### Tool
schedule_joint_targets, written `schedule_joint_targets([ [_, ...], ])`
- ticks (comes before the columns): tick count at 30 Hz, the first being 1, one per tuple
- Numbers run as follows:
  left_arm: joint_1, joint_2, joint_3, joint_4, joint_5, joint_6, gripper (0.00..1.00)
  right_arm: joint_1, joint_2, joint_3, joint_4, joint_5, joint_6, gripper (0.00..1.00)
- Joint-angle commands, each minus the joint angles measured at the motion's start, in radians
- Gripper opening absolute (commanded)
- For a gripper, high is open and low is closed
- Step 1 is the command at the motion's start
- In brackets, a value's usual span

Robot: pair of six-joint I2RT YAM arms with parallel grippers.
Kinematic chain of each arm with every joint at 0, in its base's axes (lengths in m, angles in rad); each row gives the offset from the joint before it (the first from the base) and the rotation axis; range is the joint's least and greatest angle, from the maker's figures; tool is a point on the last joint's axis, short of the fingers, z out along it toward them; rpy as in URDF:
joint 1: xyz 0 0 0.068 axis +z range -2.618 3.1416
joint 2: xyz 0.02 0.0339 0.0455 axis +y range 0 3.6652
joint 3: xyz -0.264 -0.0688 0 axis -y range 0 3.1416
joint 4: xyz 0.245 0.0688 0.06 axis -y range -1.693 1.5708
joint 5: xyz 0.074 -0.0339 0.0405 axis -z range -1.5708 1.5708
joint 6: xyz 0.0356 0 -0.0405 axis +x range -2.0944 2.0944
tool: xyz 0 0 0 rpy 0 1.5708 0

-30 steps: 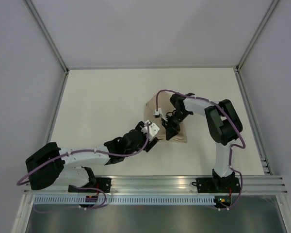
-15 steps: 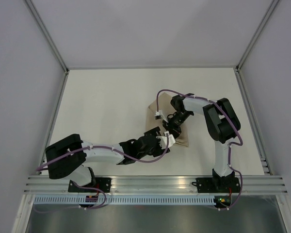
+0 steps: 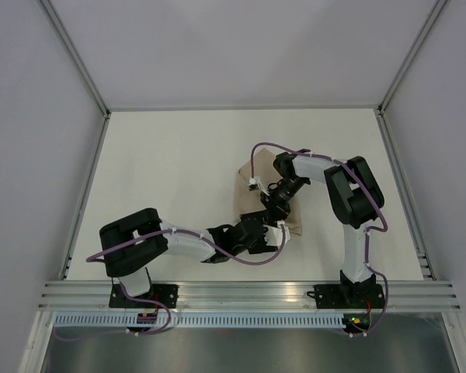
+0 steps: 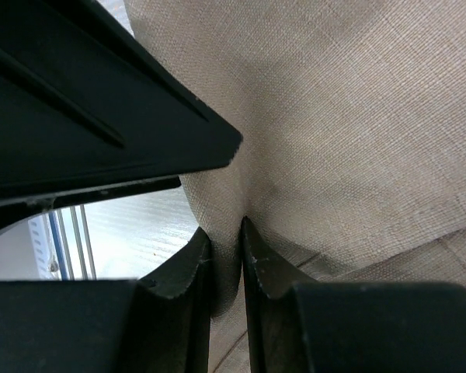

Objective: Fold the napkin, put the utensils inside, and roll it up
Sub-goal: Roll the napkin with the utensil

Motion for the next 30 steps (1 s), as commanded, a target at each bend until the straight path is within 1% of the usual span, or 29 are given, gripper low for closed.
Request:
schedule_joint_targets([
  [1,-0.005,0.030,0.037,0.040,0.001,0.056,0.82,0.000,0.083,-0.037,0.063,0.169,-0.046,0.13],
  [3,-0.005,0.042,0.043,0.028,0.000,0.054,0.81,0.000,0.085,-0.036,0.063,0.169,-0.046,0.13],
  [6,-0.005,0.073,0.061,-0.009,-0.005,0.056,0.77,0.000,0.085,-0.034,0.063,0.169,-0.046,0.13],
  [8,-0.005,0.094,0.073,-0.037,-0.003,0.054,0.69,0.000,0.085,-0.031,0.063,0.169,-0.046,0.13],
  [9,-0.003,0.108,0.084,-0.048,-0.005,0.046,0.62,-0.001,0.083,-0.033,0.062,0.171,-0.044,0.13],
  [13,-0.005,0.131,0.104,-0.095,0.006,0.036,0.38,-0.003,0.083,-0.027,0.060,0.171,-0.044,0.13],
  [15,-0.003,0.142,0.107,-0.110,0.008,0.029,0.34,-0.001,0.083,-0.025,0.056,0.169,-0.046,0.13],
  [16,-0.003,0.143,0.110,-0.117,0.009,0.022,0.29,-0.003,0.082,-0.025,0.056,0.169,-0.046,0.13],
  [26,0.009,0.147,0.139,-0.199,0.090,-0.029,0.16,-0.004,0.053,-0.042,0.062,0.162,-0.039,0.13],
  [27,0.011,0.145,0.144,-0.204,0.112,-0.032,0.08,-0.006,0.047,-0.045,0.062,0.160,-0.036,0.13],
  [28,0.014,0.142,0.147,-0.218,0.122,-0.041,0.03,-0.006,0.036,-0.046,0.065,0.160,-0.035,0.14],
  [29,0.020,0.142,0.152,-0.224,0.133,-0.046,0.02,-0.006,0.027,-0.051,0.066,0.158,-0.032,0.15],
  [30,0.023,0.140,0.158,-0.232,0.159,-0.049,0.02,-0.009,0.020,-0.056,0.068,0.157,-0.030,0.20],
])
